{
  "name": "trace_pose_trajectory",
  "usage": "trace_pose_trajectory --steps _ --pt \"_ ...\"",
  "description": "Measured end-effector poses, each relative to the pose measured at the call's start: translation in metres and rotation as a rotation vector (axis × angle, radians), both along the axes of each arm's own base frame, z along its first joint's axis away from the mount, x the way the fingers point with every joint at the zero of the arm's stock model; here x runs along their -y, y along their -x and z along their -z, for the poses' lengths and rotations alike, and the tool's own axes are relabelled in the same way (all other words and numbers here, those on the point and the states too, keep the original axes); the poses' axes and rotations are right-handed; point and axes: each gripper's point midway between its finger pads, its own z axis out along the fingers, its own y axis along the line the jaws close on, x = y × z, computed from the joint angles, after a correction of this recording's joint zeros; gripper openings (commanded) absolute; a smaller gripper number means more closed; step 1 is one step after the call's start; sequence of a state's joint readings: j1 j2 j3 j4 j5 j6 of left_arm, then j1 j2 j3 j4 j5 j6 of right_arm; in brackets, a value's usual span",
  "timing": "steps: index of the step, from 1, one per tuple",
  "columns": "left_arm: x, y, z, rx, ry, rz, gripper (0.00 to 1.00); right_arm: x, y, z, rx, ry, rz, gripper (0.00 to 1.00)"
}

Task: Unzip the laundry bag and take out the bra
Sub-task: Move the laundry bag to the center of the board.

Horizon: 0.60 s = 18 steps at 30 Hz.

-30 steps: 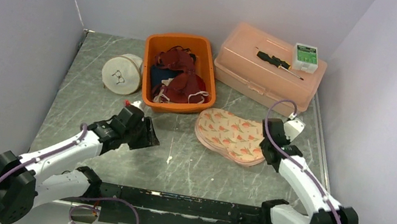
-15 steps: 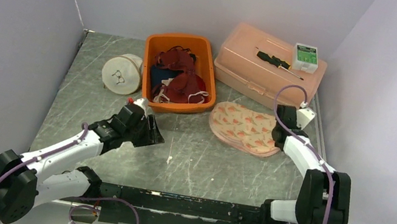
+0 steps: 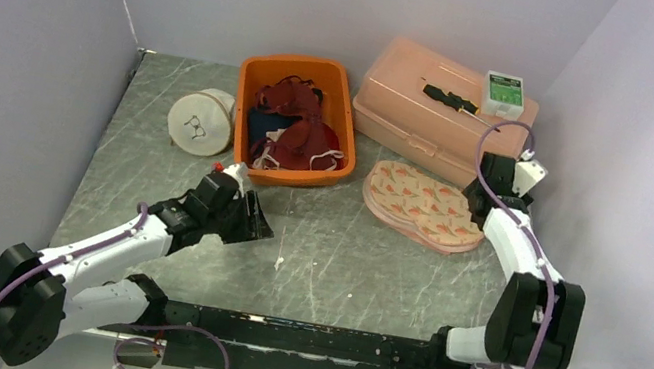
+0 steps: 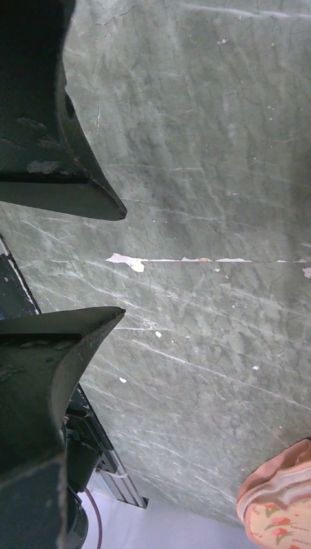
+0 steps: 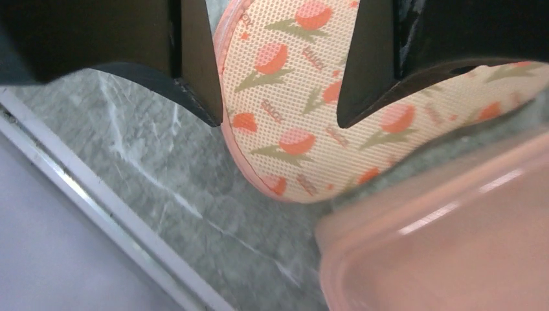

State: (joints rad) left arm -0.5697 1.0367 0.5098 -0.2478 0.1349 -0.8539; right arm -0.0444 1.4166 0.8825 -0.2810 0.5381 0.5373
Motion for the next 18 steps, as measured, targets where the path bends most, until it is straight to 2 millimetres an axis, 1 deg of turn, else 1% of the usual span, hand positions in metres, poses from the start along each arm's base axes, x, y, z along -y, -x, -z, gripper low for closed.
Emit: trace_pose_trajectory --steps 3,5,7,9,10,12,13,15,16,18 --pt "0.001 0.001 -0.002 0.003 0.007 0.005 0.57 -0.009 -0.004 -0.033 0.087 -0.014 -0.017 0.72" --pt "0.002 0.001 -0.005 0.011 0.018 0.009 0.57 -0.026 -0.003 -0.057 0.155 -0.028 -0.055 0.7" --pt "0.003 0.002 -0.01 0.022 0.03 0.014 0.57 -0.052 0.0 -0.078 0.217 -0.045 -0.124 0.62" --pt "0.003 0.003 -0.014 0.036 0.042 0.016 0.57 -0.089 0.003 -0.098 0.3 -0.087 -0.236 0.49" --pt "0.003 0.004 -0.015 0.039 0.046 0.018 0.57 -0.115 0.005 -0.104 0.351 -0.143 -0.326 0.44" --pt "0.003 0.005 -0.015 0.041 0.051 0.02 0.57 -0.147 0.008 -0.101 0.398 -0.237 -0.446 0.38" --pt "0.003 0.006 -0.014 0.039 0.055 0.024 0.57 -0.157 0.009 -0.095 0.406 -0.278 -0.481 0.35" --pt "0.005 0.008 -0.013 0.036 0.066 0.032 0.57 -0.182 0.006 -0.077 0.423 -0.397 -0.563 0.3" --pt "0.006 0.009 -0.012 0.034 0.072 0.037 0.57 -0.192 0.005 -0.065 0.415 -0.443 -0.585 0.29" --pt "0.008 0.01 -0.011 0.032 0.089 0.045 0.56 -0.209 0.004 -0.036 0.381 -0.545 -0.619 0.28"
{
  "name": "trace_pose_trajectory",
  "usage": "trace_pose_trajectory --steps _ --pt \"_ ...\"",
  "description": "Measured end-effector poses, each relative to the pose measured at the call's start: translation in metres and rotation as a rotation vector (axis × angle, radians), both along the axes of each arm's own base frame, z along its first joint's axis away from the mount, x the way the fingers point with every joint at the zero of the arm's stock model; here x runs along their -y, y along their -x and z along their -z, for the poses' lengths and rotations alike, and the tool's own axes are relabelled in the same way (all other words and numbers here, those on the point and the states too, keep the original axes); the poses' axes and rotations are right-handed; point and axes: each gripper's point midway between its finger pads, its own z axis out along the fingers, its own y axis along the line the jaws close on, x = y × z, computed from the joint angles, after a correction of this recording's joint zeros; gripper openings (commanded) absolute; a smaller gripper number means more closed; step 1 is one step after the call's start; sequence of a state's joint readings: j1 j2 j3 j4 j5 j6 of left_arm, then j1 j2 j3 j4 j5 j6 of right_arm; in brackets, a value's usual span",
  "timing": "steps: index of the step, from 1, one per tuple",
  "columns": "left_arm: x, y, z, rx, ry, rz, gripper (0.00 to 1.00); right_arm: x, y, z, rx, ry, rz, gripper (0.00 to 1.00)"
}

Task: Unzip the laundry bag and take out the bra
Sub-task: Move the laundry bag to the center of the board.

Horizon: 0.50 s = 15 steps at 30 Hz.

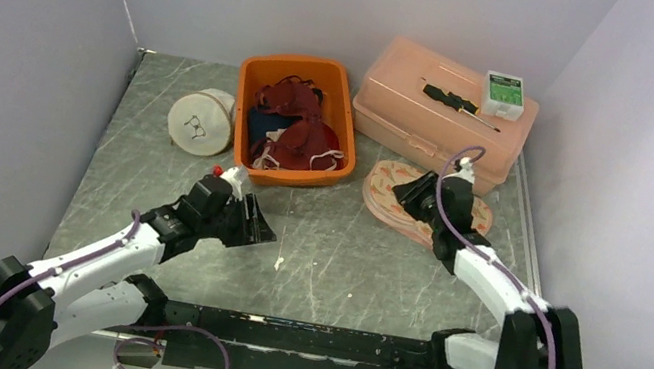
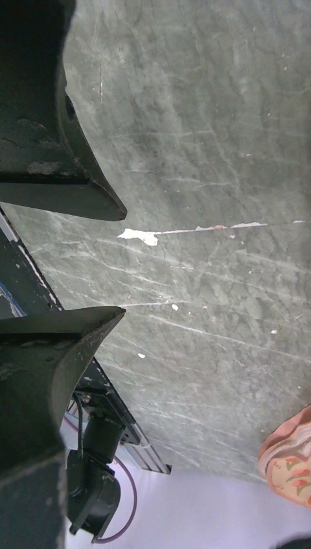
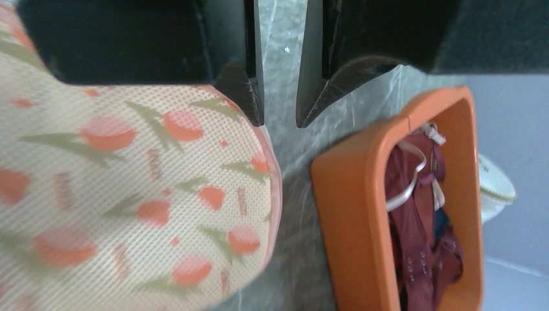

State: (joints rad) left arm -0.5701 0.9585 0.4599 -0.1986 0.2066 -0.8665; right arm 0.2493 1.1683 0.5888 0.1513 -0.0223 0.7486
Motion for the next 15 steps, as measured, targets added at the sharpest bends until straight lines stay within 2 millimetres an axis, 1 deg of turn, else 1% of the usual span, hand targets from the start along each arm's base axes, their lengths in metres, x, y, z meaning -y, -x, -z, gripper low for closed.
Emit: trace_pose_trajectory --steps 1,2,4,7,9,11,13,14,15 --pt "0.001 0.001 0.0 -0.003 0.007 0.002 0.56 -0.009 0.001 0.015 -0.031 -0.043 -0.033 0.28" --pt "0.002 0.001 0.0 -0.004 0.014 0.001 0.56 -0.015 0.001 0.024 -0.053 -0.071 -0.052 0.28" --pt "0.003 0.0 -0.001 -0.002 0.021 0.0 0.56 -0.023 -0.004 0.036 -0.07 -0.144 -0.074 0.29" --pt "0.003 -0.001 -0.003 0.003 0.025 -0.006 0.56 -0.021 -0.012 0.048 -0.065 -0.243 -0.066 0.3" --pt "0.003 -0.004 -0.003 0.011 0.024 -0.015 0.56 -0.017 -0.014 0.064 -0.086 -0.288 -0.05 0.3" --pt "0.003 -0.005 -0.004 0.014 0.028 -0.022 0.56 -0.013 -0.011 0.086 -0.125 -0.323 -0.035 0.3" --pt "0.004 -0.008 -0.003 0.015 0.034 -0.03 0.56 -0.013 -0.004 0.109 -0.174 -0.35 -0.031 0.3" --pt "0.004 -0.008 -0.001 0.011 0.032 -0.032 0.56 -0.014 -0.001 0.116 -0.187 -0.365 -0.035 0.3" --pt "0.004 -0.009 0.002 0.004 0.029 -0.035 0.56 -0.016 0.0 0.118 -0.182 -0.38 -0.043 0.3"
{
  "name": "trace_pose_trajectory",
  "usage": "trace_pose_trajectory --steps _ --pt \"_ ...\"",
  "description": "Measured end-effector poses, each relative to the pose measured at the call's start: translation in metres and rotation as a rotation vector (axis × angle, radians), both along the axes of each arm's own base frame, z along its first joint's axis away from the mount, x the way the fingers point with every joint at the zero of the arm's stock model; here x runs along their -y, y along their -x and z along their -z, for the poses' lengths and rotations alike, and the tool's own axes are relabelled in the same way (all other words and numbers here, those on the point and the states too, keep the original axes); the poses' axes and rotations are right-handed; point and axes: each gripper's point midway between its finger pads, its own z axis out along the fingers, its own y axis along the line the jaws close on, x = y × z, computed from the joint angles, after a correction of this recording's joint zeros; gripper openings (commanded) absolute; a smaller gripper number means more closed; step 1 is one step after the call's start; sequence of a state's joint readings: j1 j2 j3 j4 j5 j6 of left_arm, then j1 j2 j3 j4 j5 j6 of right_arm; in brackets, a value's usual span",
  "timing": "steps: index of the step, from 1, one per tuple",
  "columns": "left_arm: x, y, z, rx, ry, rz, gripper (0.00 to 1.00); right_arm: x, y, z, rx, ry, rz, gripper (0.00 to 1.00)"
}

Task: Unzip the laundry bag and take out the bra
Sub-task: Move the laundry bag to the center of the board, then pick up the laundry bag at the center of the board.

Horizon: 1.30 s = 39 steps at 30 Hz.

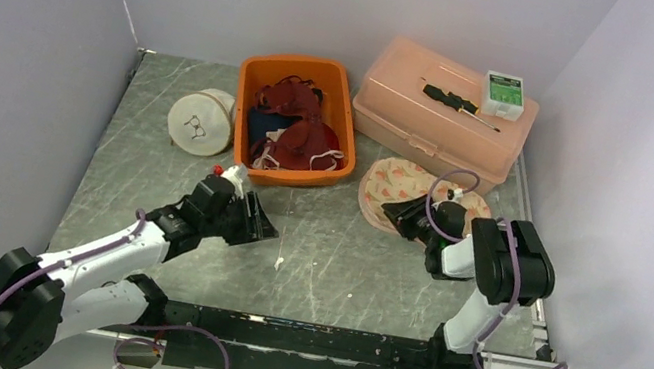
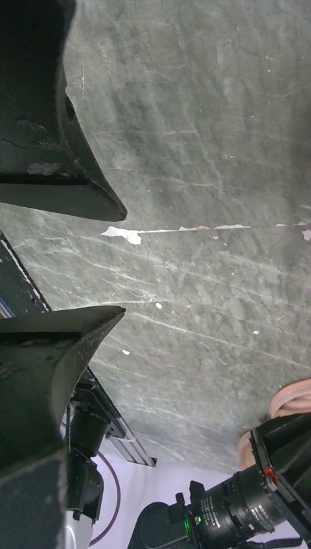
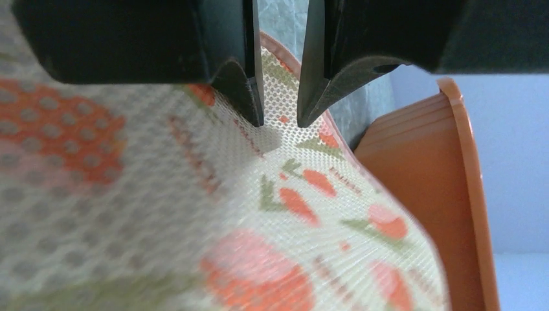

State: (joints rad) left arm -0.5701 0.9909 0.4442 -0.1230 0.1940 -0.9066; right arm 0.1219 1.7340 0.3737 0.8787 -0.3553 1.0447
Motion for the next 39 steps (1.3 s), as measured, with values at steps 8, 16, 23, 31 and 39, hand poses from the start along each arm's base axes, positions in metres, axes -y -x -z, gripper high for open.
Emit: trace_pose_trajectory --steps 8,16,23,31,39 --pt "-0.002 -0.001 0.009 -0.022 -0.022 -0.015 0.56 -0.004 0.002 -0.014 0.093 -0.021 -0.036 0.52" --pt "-0.011 -0.002 0.005 0.008 -0.053 -0.042 0.56 0.003 -0.001 -0.1 0.332 0.099 -0.021 0.68" --pt "-0.027 -0.008 0.0 0.026 -0.131 -0.092 0.61 -0.041 0.024 -0.191 0.544 0.291 -0.112 0.66" --pt "-0.054 -0.079 -0.083 0.199 -0.214 -0.345 0.75 -0.072 0.078 -0.198 0.591 0.374 -0.203 0.67" --pt "-0.164 -0.14 -0.096 0.124 -0.207 -0.719 0.85 -0.079 0.121 -0.11 0.41 0.355 -0.401 0.65"
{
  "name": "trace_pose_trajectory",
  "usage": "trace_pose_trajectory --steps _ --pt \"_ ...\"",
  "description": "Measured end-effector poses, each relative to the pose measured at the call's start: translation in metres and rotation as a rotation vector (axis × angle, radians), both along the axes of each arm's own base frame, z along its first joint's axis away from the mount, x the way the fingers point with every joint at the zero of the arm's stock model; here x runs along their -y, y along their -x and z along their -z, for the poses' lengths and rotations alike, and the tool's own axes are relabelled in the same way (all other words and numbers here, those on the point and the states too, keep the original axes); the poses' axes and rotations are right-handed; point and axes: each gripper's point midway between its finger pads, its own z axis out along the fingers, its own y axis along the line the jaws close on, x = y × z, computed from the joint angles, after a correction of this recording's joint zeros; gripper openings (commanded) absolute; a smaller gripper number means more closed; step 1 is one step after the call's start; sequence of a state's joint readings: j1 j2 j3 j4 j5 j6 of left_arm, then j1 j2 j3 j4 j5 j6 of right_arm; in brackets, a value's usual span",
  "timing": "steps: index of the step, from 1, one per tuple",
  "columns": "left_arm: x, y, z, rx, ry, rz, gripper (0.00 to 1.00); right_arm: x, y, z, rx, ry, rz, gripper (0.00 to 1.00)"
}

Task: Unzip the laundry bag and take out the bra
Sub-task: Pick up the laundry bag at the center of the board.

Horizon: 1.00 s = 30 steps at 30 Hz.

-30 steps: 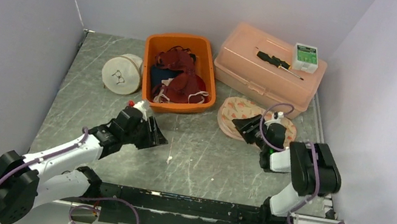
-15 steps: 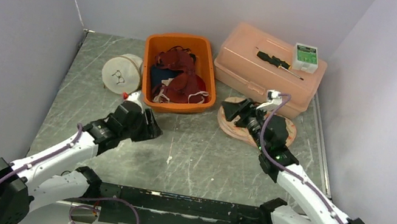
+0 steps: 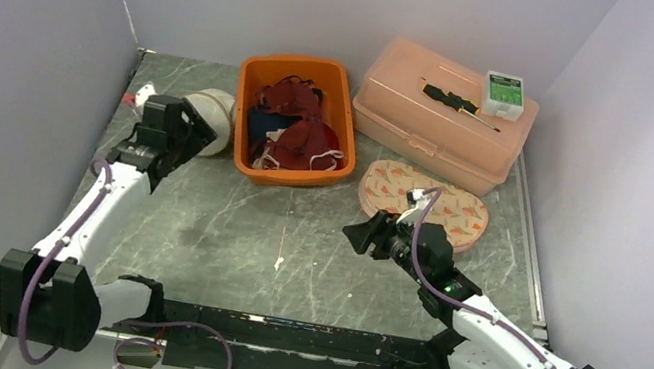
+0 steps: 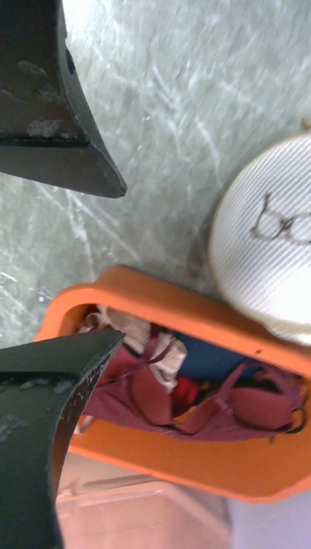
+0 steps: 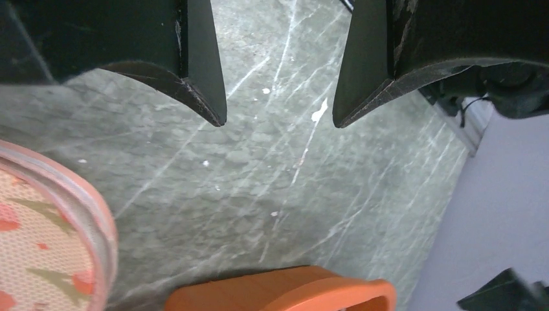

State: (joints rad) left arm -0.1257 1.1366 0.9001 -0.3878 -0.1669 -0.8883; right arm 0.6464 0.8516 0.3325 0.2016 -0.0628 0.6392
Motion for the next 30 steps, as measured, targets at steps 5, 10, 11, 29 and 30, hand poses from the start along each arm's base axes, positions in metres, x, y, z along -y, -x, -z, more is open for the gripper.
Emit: trace_pose_trajectory --steps 5,10,11,29,30 --pt "-0.045 -0.02 0.006 -0.041 -0.012 -0.091 0.88 -0.013 0.011 -0.007 0.005 -0.035 -0.086 0.64" --pt "-0.069 -0.052 0.014 -0.103 -0.007 -0.155 0.91 -0.018 0.019 -0.011 0.023 -0.062 -0.132 0.64" --pt "-0.071 -0.058 0.015 -0.119 -0.001 -0.167 0.91 -0.018 0.021 -0.01 0.026 -0.069 -0.137 0.64" --pt "-0.057 -0.128 0.027 -0.244 0.149 -0.338 0.94 -0.005 0.039 -0.021 0.091 -0.117 -0.139 0.64" --pt "-0.055 -0.128 0.025 -0.24 0.145 -0.341 0.94 -0.005 0.039 -0.02 0.089 -0.115 -0.139 0.64"
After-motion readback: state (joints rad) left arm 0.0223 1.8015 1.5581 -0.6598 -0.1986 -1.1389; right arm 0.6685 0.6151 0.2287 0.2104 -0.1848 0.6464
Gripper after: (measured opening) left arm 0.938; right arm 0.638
